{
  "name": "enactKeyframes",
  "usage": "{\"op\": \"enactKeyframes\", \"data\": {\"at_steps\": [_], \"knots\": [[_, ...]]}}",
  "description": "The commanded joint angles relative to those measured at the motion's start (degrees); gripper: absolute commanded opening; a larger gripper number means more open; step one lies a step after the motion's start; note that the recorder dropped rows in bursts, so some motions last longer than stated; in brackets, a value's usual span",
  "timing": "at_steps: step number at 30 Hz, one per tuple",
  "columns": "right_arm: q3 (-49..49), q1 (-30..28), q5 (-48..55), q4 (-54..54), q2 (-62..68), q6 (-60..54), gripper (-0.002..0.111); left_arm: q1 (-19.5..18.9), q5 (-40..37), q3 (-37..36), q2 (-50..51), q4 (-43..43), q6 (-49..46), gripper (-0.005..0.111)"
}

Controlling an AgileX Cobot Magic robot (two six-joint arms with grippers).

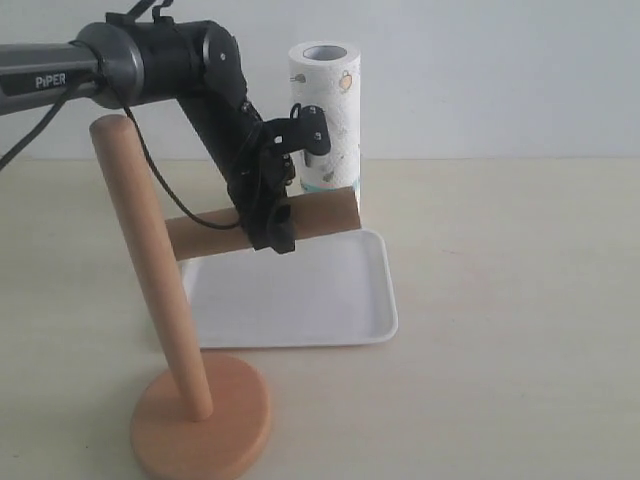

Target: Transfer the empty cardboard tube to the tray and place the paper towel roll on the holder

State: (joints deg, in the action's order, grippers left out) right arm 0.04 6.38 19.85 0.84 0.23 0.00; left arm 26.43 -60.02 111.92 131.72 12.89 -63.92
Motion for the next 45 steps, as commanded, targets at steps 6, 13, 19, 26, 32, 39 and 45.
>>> {"op": "enactKeyframes", "data": {"at_steps": [6, 13, 19, 26, 32, 39, 45], "knots": [[-0.04, -0.16, -0.42, -0.11, -0.23, 0.00, 0.003, 0.73, -0.14, 0.28, 1.23, 4.82, -2.13, 0.004], [-0.04, -0.16, -0.42, -0.11, -0.23, 0.00, 0.003, 0.73, -2.04, 0.18, 2.27, 6.60, -2.13, 0.014], [-0.04, -0.16, -0.42, -0.11, -0.23, 0.00, 0.003, 0.73, -2.04, 0.18, 2.91, 7.66, -0.58, 0.057], [-0.04, -0.16, -0.42, -0.11, -0.23, 0.00, 0.003, 0.73, -1.02, 0.18, 2.91, 7.66, 2.60, 0.066], [-0.04, -0.16, -0.42, -0.11, -0.23, 0.00, 0.003, 0.73, -0.43, 0.18, 0.82, 7.66, 2.60, 0.065], [-0.04, -0.16, -0.42, -0.11, -0.23, 0.00, 0.003, 0.73, 2.59, 0.18, -6.53, 7.18, 2.60, 0.058], [-0.04, -0.16, -0.42, -0.11, -0.23, 0.00, 0.003, 0.61, 3.40, 0.18, -14.73, -3.44, 10.79, 0.013]]}}
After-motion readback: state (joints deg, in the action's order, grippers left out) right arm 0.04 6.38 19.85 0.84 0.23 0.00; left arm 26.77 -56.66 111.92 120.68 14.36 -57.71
